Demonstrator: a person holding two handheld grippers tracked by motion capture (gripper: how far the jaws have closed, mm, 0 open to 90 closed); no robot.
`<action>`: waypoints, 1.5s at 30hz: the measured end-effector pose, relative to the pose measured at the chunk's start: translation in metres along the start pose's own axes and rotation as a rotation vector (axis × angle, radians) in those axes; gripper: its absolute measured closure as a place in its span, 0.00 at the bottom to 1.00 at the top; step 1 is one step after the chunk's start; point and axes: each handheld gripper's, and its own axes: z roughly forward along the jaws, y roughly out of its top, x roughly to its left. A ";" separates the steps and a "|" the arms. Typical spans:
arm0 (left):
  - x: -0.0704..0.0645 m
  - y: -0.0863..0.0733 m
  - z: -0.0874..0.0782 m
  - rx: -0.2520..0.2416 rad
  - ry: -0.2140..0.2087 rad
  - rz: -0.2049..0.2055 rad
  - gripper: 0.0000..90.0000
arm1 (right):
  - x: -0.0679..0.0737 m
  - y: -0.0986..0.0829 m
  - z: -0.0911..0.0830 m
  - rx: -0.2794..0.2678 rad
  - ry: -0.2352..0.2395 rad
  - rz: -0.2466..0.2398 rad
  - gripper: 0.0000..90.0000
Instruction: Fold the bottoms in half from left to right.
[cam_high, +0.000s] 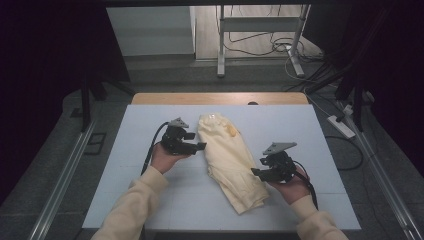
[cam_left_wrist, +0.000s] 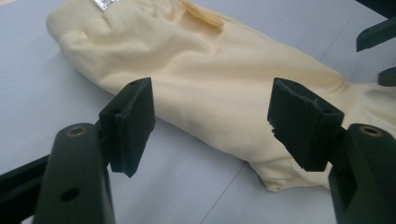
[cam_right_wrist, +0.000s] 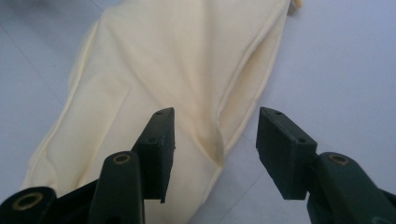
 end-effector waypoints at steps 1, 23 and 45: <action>-0.001 0.000 0.000 0.000 0.000 0.001 0.35 | 0.000 -0.001 -0.002 -0.003 0.003 0.003 0.52; -0.005 0.001 0.004 0.009 -0.007 0.011 0.35 | 0.012 -0.030 -0.018 0.072 0.086 0.035 0.45; -0.007 -0.002 0.008 0.031 0.003 0.019 0.35 | 0.019 -0.042 0.010 0.205 0.234 0.062 0.63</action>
